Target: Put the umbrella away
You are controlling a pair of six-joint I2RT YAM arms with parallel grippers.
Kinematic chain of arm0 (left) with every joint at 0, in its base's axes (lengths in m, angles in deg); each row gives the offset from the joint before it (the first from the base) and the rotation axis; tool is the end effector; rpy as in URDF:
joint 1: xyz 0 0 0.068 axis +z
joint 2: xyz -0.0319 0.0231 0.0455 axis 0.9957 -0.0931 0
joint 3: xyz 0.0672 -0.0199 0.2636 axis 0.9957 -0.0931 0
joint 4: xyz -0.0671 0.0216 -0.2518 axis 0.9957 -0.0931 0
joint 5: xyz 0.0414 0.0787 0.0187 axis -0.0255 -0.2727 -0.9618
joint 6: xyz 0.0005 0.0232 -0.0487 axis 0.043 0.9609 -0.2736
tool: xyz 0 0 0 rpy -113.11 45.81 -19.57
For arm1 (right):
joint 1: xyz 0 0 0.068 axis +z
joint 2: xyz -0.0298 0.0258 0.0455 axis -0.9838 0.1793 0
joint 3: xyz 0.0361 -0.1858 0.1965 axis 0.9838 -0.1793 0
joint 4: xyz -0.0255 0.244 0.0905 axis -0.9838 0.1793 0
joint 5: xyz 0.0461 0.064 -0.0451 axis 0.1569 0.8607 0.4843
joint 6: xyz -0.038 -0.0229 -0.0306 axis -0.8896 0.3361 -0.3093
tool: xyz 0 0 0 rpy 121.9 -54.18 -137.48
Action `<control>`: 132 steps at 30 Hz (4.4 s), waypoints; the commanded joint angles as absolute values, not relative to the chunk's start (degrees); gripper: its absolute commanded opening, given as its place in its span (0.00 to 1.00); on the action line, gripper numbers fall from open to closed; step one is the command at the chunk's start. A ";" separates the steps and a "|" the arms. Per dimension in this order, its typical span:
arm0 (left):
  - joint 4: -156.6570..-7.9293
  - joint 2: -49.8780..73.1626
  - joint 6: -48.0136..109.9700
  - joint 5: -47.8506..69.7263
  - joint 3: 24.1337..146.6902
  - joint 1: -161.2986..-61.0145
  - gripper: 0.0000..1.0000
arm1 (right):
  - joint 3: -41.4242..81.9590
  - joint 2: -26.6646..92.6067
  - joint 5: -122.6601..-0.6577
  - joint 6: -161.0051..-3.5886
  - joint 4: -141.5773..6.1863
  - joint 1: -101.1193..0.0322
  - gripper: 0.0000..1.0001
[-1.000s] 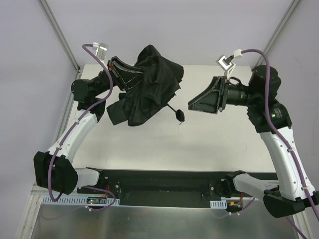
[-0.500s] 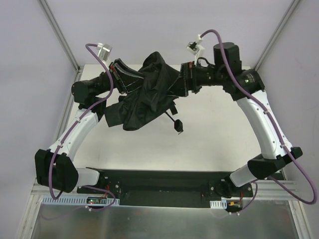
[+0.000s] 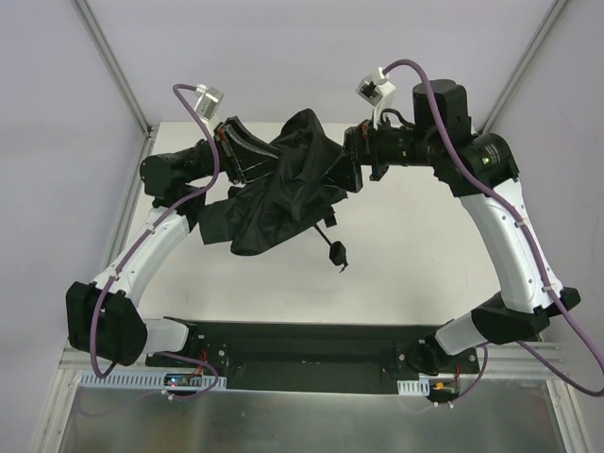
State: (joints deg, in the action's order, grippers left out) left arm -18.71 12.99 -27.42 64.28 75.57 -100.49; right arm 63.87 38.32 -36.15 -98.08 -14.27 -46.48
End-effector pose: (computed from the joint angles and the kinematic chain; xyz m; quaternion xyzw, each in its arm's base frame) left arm 0.2350 -0.0992 0.4497 0.3126 0.4583 -0.6721 0.4904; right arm 0.2183 0.1662 0.5227 -0.4348 0.6800 0.3438 0.4799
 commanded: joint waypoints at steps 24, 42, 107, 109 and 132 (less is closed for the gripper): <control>-8.72 11.20 -31.18 59.99 82.94 -106.98 0.00 | 30.45 27.76 -31.95 -68.15 -66.29 -40.02 0.96; -13.29 9.79 -25.12 57.00 85.23 -112.52 0.00 | 26.64 31.52 -26.67 -54.93 -89.03 -37.13 0.62; -124.74 72.29 -14.56 10.23 53.94 -103.99 0.73 | 25.76 69.22 -73.22 -113.64 -28.39 -20.69 0.00; -124.74 71.06 -16.23 11.20 54.02 -103.99 0.72 | 25.58 70.36 -65.65 -112.58 -27.43 -21.39 0.00; -99.97 55.68 -41.54 23.42 37.07 -104.17 0.89 | 25.32 64.82 -56.38 -102.65 -32.43 -25.62 0.22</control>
